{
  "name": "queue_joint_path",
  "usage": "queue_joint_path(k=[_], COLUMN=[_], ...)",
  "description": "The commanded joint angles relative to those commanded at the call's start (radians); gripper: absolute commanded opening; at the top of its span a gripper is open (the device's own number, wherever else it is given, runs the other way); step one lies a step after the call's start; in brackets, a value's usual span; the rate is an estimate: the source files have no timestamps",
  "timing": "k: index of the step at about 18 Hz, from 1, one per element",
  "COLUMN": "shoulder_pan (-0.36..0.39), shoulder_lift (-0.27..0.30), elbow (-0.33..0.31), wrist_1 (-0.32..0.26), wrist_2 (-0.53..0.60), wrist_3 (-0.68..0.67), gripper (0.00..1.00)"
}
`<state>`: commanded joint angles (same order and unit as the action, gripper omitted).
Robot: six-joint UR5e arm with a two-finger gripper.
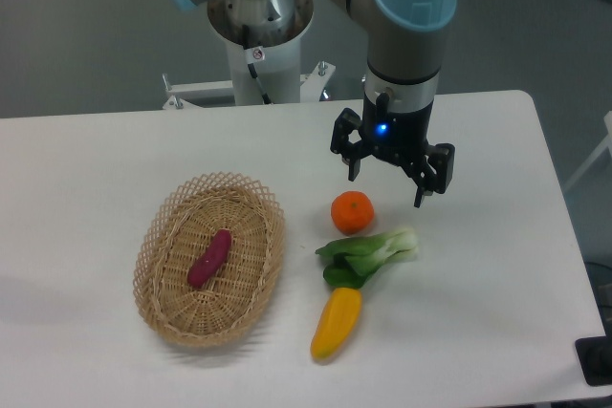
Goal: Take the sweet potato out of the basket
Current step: 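Move the open gripper over the basket above the purple sweet potato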
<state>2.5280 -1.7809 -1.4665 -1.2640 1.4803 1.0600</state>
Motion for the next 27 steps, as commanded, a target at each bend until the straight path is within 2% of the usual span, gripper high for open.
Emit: queue_joint_path(k=[7, 9, 12, 17, 19, 22, 24, 27], shoulder_pan=[-0.002, -0.008, -0.032, -0.074, -0.119, -0.199, -0.251, -0.317], shoulder_lift=[0.000, -0.006, -0.015, -0.012, -0.011, -0.008, -0.009, -0.015], elbow=[-0.021, -0.020, -0.034, -0.061, -0.072, -0.127, -0.179, -0.268], wrist_1=[-0.002, 0.000, 0.050, 0.066, 0.067, 0.095, 0.118, 0.207], wrist_2=[-0.005, -0.009, -0.011, -0.011, -0.011, -0.005, -0.003, -0.003], wrist_3=[-0.006, -0.055, -0.100, -0.156, -0.211, -0.319, -0.345, -0.389], gripper=[1.00, 1.00, 1.00, 1.00, 1.00, 1.00, 1.00, 1.00])
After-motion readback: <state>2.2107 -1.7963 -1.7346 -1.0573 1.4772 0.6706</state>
